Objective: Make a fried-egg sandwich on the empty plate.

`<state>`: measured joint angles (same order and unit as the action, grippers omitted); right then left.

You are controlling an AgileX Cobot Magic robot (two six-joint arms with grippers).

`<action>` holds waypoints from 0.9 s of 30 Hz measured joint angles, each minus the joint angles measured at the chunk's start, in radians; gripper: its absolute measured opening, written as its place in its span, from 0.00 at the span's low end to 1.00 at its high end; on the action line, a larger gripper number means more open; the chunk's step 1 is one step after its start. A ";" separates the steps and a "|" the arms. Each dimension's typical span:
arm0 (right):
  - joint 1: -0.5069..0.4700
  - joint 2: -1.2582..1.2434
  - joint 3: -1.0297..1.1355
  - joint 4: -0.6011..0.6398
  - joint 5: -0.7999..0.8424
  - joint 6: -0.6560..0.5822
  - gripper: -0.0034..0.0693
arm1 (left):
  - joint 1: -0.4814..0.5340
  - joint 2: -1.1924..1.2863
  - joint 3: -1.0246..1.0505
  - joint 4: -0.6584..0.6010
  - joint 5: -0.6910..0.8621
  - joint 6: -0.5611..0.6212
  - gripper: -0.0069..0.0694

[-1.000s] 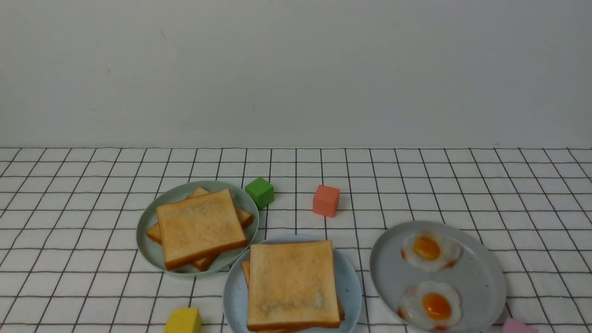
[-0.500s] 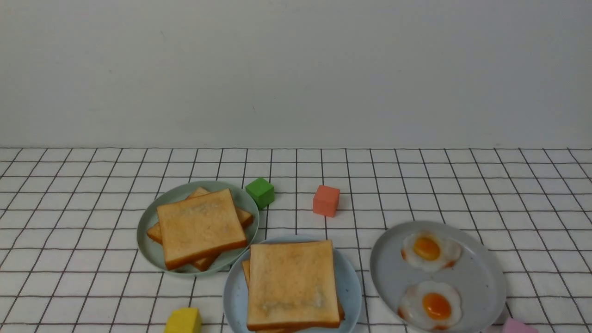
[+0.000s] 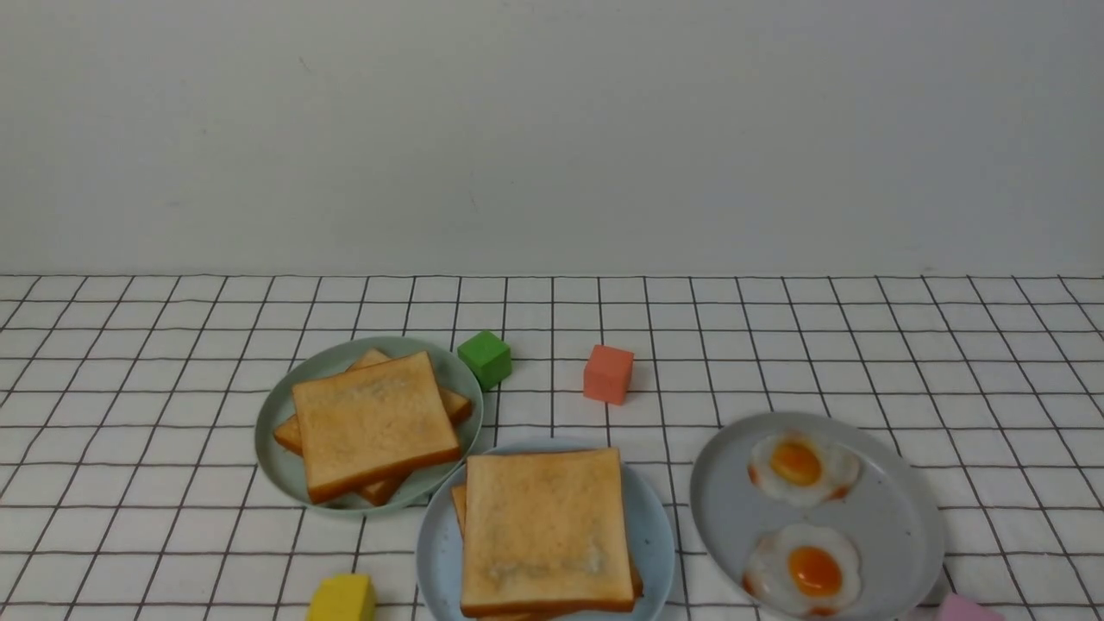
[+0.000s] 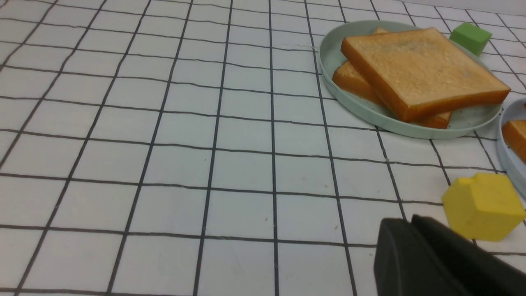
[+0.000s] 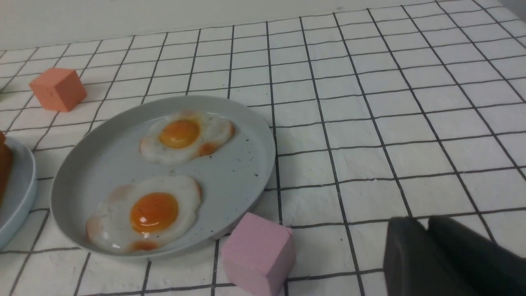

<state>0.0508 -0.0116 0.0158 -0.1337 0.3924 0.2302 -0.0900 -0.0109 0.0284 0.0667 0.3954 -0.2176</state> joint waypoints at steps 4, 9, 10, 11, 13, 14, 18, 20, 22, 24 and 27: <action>0.000 0.000 0.000 0.000 0.000 0.000 0.18 | 0.000 0.000 0.000 0.000 0.000 -0.002 0.14; 0.000 0.000 0.000 0.005 0.000 0.000 0.18 | 0.000 0.000 0.000 0.000 0.000 -0.002 0.15; 0.000 0.000 0.000 0.006 0.000 0.000 0.19 | 0.000 0.000 0.000 0.000 0.000 -0.002 0.15; 0.000 0.000 0.000 0.006 0.000 0.000 0.19 | 0.000 0.000 0.000 0.000 0.000 -0.002 0.16; 0.000 0.000 0.000 0.006 0.000 0.000 0.19 | 0.000 0.000 0.000 0.000 0.000 -0.002 0.16; 0.000 0.000 0.000 0.006 0.000 0.000 0.19 | 0.000 0.000 0.000 0.000 0.000 -0.002 0.16; 0.000 0.000 0.000 0.006 0.000 0.000 0.19 | 0.000 0.000 0.000 0.000 0.000 -0.002 0.17; 0.000 0.000 0.000 0.006 0.000 0.000 0.20 | 0.000 0.000 0.000 0.000 0.000 -0.002 0.17; 0.000 0.000 0.000 0.006 0.000 0.000 0.20 | 0.000 0.000 0.000 0.000 0.000 -0.002 0.17; 0.000 0.000 0.000 0.007 0.000 0.000 0.20 | 0.000 0.000 0.000 0.000 0.000 -0.002 0.17; 0.000 0.000 0.000 0.007 0.000 0.000 0.21 | 0.000 0.000 0.000 0.000 0.000 -0.002 0.18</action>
<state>0.0508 -0.0116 0.0158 -0.1268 0.3920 0.2302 -0.0900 -0.0109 0.0284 0.0667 0.3954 -0.2196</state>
